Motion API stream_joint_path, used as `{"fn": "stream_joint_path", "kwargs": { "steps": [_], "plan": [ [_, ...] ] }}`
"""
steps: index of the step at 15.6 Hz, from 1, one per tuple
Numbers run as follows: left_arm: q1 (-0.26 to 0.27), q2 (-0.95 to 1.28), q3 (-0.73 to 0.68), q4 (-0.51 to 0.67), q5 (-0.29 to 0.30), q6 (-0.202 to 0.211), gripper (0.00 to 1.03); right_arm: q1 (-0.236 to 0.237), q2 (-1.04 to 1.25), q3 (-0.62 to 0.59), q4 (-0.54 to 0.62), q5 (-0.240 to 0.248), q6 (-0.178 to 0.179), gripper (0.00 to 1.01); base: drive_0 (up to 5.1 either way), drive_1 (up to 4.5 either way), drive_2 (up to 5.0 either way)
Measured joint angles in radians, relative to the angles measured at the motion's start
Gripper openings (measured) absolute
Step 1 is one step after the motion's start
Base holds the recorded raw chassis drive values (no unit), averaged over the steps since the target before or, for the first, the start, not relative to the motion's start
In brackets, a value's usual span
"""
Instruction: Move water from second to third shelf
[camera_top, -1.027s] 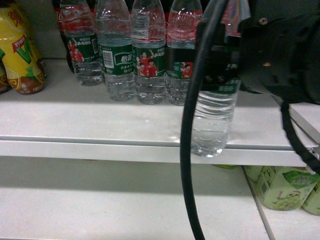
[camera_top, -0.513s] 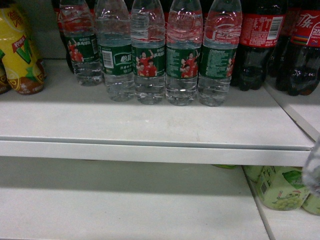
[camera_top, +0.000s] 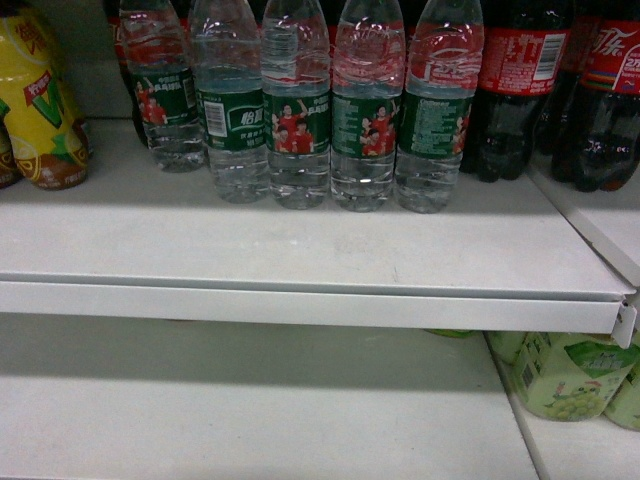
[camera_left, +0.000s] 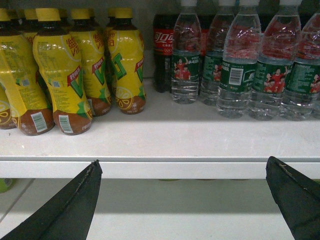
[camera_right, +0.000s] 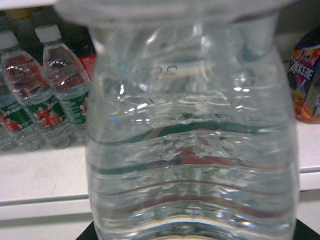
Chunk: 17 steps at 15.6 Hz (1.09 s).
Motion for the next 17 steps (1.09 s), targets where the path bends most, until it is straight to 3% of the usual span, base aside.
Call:
{"fn": "stream_joint_path", "kwargs": {
  "steps": [3, 4, 8, 17],
  "plan": [
    [0.000, 0.000, 0.000, 0.000, 0.000, 0.000, 0.98, 0.122, -0.087, 0.004, -0.067, -0.005, 0.019, 0.43, 0.0, 0.00, 0.0],
    [0.000, 0.000, 0.000, 0.000, 0.000, 0.000, 0.98, 0.139, -0.094, 0.008, -0.082, 0.004, 0.023, 0.43, 0.0, 0.00, 0.0],
    [0.000, 0.000, 0.000, 0.000, 0.000, 0.000, 0.98, 0.158, -0.105, 0.008, -0.082, 0.044, 0.021, 0.43, 0.0, 0.00, 0.0],
    [0.000, 0.000, 0.000, 0.000, 0.000, 0.000, 0.98, 0.158, -0.105, 0.008, -0.080, 0.048, 0.021, 0.43, 0.0, 0.00, 0.0]
  ]
}}
